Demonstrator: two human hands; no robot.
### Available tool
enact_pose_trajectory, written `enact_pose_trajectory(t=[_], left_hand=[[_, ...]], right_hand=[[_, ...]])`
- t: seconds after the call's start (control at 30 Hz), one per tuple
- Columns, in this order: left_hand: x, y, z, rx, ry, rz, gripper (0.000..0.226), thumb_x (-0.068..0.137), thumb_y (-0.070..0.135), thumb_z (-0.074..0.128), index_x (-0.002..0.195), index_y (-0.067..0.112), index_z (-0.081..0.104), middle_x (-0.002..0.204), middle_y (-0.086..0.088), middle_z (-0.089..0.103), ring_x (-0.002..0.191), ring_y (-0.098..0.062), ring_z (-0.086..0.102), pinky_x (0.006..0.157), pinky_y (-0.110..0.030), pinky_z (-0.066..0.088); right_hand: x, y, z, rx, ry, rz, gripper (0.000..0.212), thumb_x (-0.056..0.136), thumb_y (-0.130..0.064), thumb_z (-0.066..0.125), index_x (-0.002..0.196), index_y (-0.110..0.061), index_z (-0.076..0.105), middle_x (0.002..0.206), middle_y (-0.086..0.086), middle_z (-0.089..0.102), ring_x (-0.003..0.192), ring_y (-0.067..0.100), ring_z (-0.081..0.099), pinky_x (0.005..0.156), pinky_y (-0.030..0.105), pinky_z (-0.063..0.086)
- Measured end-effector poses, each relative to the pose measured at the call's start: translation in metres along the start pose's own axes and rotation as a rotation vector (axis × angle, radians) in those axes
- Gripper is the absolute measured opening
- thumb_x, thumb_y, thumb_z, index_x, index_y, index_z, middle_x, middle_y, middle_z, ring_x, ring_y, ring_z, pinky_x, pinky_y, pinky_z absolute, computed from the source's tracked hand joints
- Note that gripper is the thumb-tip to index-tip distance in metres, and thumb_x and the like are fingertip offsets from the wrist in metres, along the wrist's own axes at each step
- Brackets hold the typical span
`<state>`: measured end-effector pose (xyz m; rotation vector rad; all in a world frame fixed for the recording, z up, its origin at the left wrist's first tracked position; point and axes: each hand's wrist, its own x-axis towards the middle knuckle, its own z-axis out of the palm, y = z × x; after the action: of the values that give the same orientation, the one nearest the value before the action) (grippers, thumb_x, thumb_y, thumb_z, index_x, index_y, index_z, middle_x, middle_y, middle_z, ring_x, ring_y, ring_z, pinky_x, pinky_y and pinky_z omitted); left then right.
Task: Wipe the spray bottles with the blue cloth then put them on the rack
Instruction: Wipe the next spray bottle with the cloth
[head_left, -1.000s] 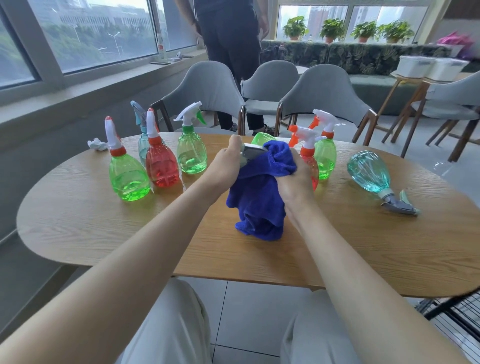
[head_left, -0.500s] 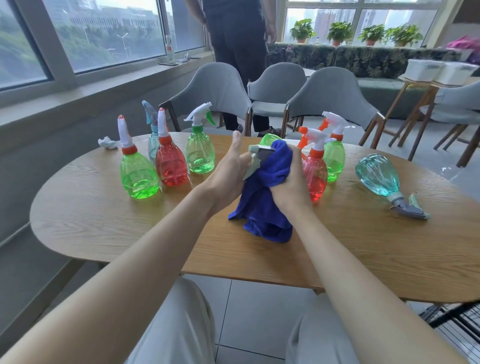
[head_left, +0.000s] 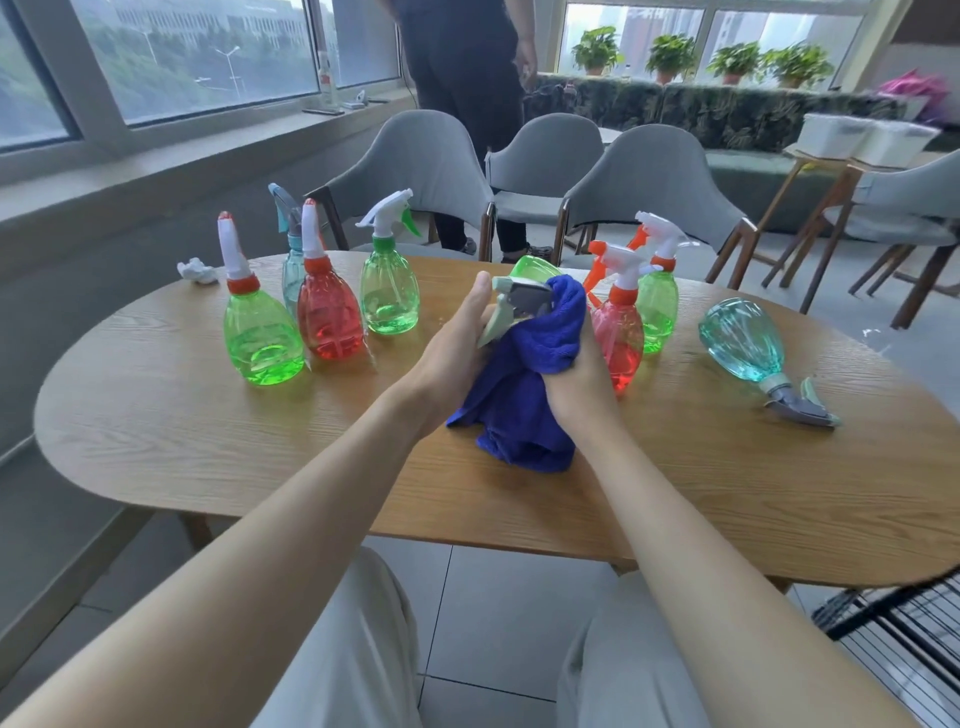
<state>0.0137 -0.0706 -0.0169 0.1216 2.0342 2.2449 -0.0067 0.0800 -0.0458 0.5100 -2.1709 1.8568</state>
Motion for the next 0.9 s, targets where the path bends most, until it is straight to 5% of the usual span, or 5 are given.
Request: enact_pose_trajectory(t=[0.2,0.37,0.6,0.73,0.9], left_hand=[[-0.007,-0.001,0.004,0.096,-0.040,0.112,0.053,0.108,0.061,0.048,0.141,0.024,0.067,0.132,-0.002,0.075,0.130,-0.019,0.066,0.122,-0.041,0.039],[-0.010,-0.005,0.014,0.192,0.089,0.209,0.018,0.109,0.030,0.061,0.100,0.024,0.076,0.086,0.018,0.074,0.083,0.002,0.068,0.080,-0.017,0.052],[-0.007,-0.010,0.017,0.222,0.180,0.261,0.026,0.110,0.033,0.060,0.092,0.015,0.069,0.084,0.001,0.063,0.079,-0.009,0.056,0.074,-0.025,0.047],[-0.005,-0.011,0.020,0.221,0.204,0.251,0.031,0.110,0.029,0.060,0.080,0.018,0.061,0.073,0.004,0.057,0.072,-0.010,0.051,0.067,-0.026,0.044],[-0.005,-0.011,0.017,0.333,0.197,0.277,0.039,0.110,0.030,0.060,0.071,0.026,0.053,0.059,0.021,0.047,0.058,0.000,0.040,0.057,-0.017,0.035]], right_hand=[[-0.015,0.005,-0.010,0.031,0.004,0.107,0.026,0.109,-0.025,0.058,0.135,-0.030,0.062,0.120,-0.024,0.071,0.118,-0.005,0.063,0.111,0.032,0.048],[-0.021,0.004,-0.016,0.046,0.031,0.185,0.041,0.110,-0.021,0.055,0.151,-0.018,0.054,0.145,-0.003,0.064,0.136,0.012,0.057,0.119,0.038,0.043],[-0.015,-0.010,-0.011,0.132,0.055,0.305,0.030,0.106,-0.040,0.053,0.110,-0.015,0.069,0.118,0.017,0.073,0.116,0.039,0.066,0.104,0.054,0.051],[-0.003,-0.013,-0.003,0.281,0.136,0.398,0.027,0.106,-0.045,0.058,0.096,-0.027,0.074,0.089,-0.016,0.080,0.095,0.014,0.074,0.090,0.036,0.058],[-0.004,0.011,-0.009,0.253,0.222,0.549,0.019,0.108,-0.031,0.052,0.097,-0.024,0.066,0.098,-0.002,0.073,0.094,0.022,0.067,0.080,0.034,0.053]])
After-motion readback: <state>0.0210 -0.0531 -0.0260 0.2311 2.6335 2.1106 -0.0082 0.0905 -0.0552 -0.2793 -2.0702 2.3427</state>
